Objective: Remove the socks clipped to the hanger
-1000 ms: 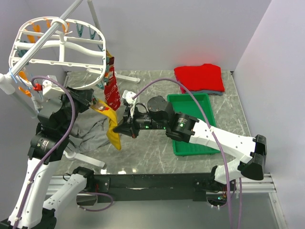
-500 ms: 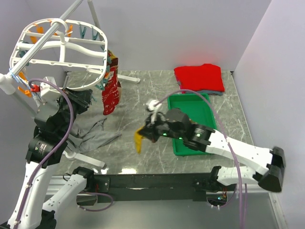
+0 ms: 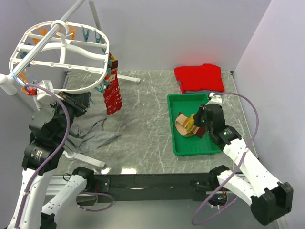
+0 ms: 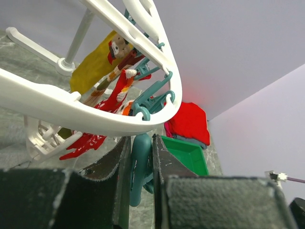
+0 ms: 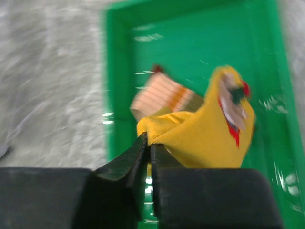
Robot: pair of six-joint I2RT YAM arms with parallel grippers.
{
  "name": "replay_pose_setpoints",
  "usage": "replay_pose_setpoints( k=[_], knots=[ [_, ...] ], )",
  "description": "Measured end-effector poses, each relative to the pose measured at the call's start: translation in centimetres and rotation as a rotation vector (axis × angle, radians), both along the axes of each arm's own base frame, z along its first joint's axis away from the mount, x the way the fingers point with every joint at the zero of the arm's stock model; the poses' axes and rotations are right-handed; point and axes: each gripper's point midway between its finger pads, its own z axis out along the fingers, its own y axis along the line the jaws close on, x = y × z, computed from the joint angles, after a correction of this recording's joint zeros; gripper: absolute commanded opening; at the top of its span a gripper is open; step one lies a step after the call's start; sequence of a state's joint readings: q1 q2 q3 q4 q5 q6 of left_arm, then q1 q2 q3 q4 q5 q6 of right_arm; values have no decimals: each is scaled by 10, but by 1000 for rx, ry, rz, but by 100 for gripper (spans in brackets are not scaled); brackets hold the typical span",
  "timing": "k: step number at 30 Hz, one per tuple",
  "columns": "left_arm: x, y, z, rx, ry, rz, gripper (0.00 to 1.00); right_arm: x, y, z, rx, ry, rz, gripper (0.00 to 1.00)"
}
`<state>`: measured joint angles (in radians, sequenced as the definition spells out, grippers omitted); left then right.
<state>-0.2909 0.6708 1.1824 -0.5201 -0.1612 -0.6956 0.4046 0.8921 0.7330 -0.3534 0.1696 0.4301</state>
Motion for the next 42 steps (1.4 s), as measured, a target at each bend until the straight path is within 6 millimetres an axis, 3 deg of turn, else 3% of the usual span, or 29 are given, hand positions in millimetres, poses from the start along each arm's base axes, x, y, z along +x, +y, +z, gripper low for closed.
replay_pose_setpoints(
  k=[2,3,4,8,9,11,13,15,19,22,25,31,35,42],
  knots=[
    [-3,1,1,3,-6,0,1,0,-14,-13,-4,34,-55,39],
    [-4,1,2,5,-12,-2,2,-2,-18,-20,-8,56,-69,53],
    [-6,2,3,8,-16,-3,2,-3,-20,-26,-17,77,-74,60],
    [-13,4,5,22,-28,-6,4,-1,-17,-38,-45,127,-47,78],
    [-15,5,5,24,-31,-5,5,-1,-14,-41,-51,141,-30,91],
    [-18,6,5,32,-36,-5,5,1,-7,-40,-74,152,-1,98],
    [-23,7,8,38,-49,-5,5,5,8,-31,-108,138,48,100],
    [-27,9,10,40,-63,-4,6,10,36,-10,-135,93,127,100],
    [-32,11,12,44,-77,-4,7,21,113,40,-93,-21,331,100],
    [-33,11,11,52,-73,-3,7,28,165,66,-19,-95,471,100],
    [-33,12,10,57,-69,-3,8,23,217,74,62,-161,649,100],
    [-33,12,10,63,-68,-2,8,6,303,61,171,-214,960,99],
    [-33,12,10,65,-67,-2,9,5,337,55,219,-235,1062,95],
    [-34,12,10,65,-69,-2,10,13,362,71,265,-298,1124,91]
  ],
)
